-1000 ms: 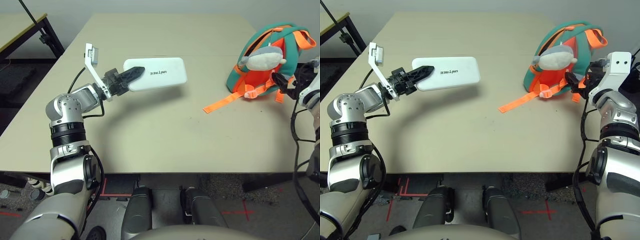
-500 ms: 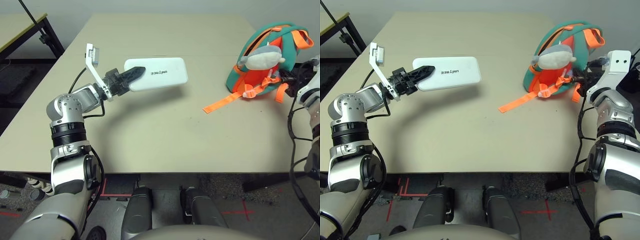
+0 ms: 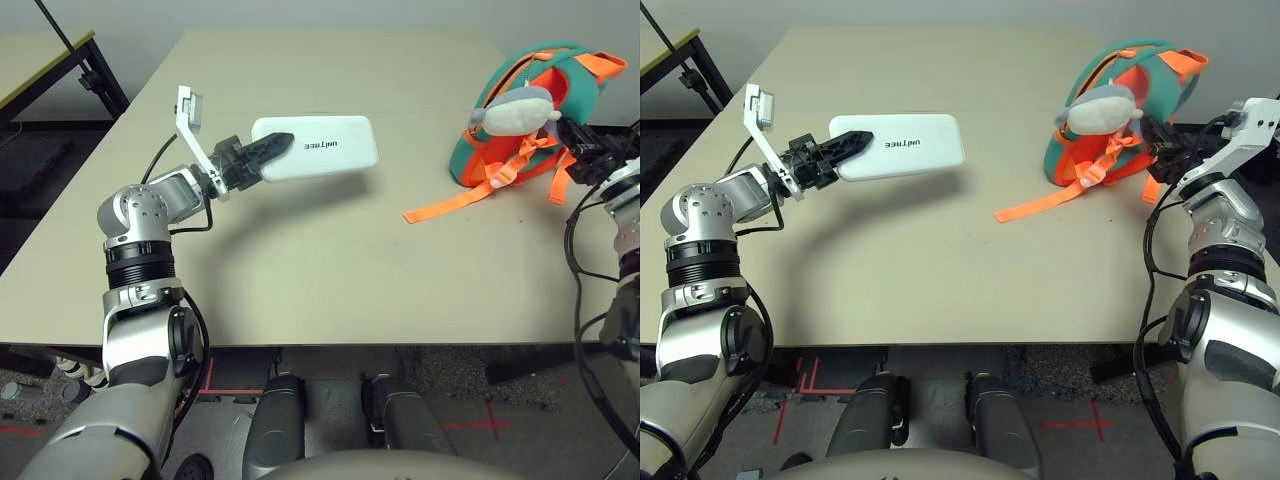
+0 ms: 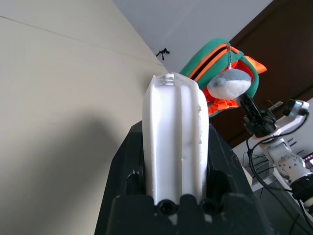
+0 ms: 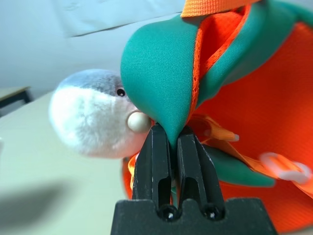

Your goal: Put the pencil case into the backpack and zip it.

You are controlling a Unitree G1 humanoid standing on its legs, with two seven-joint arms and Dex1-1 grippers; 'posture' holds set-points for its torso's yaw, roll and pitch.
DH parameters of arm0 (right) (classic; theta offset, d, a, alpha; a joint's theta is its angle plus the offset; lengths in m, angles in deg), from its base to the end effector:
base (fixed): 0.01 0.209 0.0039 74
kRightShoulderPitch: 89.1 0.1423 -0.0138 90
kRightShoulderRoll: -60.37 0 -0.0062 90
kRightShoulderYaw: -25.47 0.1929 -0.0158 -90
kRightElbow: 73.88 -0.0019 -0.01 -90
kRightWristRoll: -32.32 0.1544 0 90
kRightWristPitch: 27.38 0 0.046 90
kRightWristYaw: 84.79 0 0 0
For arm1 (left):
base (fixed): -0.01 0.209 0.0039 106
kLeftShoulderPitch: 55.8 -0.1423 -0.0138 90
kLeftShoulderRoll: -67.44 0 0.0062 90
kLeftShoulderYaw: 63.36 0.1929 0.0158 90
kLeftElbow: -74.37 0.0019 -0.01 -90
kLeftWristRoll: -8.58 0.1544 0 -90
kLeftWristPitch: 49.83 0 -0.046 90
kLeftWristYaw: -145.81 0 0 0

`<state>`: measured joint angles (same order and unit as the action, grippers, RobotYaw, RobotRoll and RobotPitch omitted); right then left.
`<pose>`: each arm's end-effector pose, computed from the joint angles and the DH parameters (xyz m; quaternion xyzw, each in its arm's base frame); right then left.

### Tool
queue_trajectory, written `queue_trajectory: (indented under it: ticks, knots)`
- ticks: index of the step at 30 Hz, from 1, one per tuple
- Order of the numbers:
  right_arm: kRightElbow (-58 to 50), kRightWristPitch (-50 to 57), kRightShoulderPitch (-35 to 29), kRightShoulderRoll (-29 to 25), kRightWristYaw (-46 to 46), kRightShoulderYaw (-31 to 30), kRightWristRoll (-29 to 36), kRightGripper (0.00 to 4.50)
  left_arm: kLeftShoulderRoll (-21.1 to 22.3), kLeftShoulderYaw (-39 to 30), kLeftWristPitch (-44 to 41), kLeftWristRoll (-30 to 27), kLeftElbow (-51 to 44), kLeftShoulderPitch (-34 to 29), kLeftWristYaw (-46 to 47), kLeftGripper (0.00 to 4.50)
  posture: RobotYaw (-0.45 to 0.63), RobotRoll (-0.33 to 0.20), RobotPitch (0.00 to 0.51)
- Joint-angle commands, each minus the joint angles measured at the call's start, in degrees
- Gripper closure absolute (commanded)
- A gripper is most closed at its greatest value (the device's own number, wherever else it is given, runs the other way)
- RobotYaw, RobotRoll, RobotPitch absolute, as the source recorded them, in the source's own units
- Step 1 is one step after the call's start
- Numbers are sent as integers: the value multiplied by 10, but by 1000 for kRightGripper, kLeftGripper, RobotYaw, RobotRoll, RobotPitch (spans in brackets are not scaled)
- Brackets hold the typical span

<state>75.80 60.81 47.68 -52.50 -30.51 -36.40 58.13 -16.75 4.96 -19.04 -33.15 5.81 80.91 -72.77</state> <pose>0.3109 -0.3717 0.1516 0.1053 -0.1277 0.1611 0.9730 0.3367 0.2329 0.1844 -0.3181 0.1064 -0.3949 0.8553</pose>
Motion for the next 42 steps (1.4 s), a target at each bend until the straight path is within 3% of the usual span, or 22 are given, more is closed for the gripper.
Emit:
queue_trajectory:
  ticks: [1,19,27,31,35,42]
  knots:
    - [-87,40,-19,9,51,13,49,4500,7,3,11,-8,6,18,-14,3208,111,0,52]
    - [-469,269,-155,8,83,13,207,4500,16,18,28,-2,37,30,-31,3208,93,0,47]
    - [-607,338,-213,3,63,28,268,4500,36,21,42,6,58,39,-46,3208,79,0,44]
    - [-688,371,-267,20,34,47,329,4500,49,22,46,8,69,48,-53,3208,79,0,44]
    - [-725,373,-303,37,8,47,350,4500,51,30,44,9,66,50,-60,3208,74,0,46]
    - [-737,371,-390,41,12,25,331,4500,77,55,48,20,52,56,-95,3208,61,0,54]
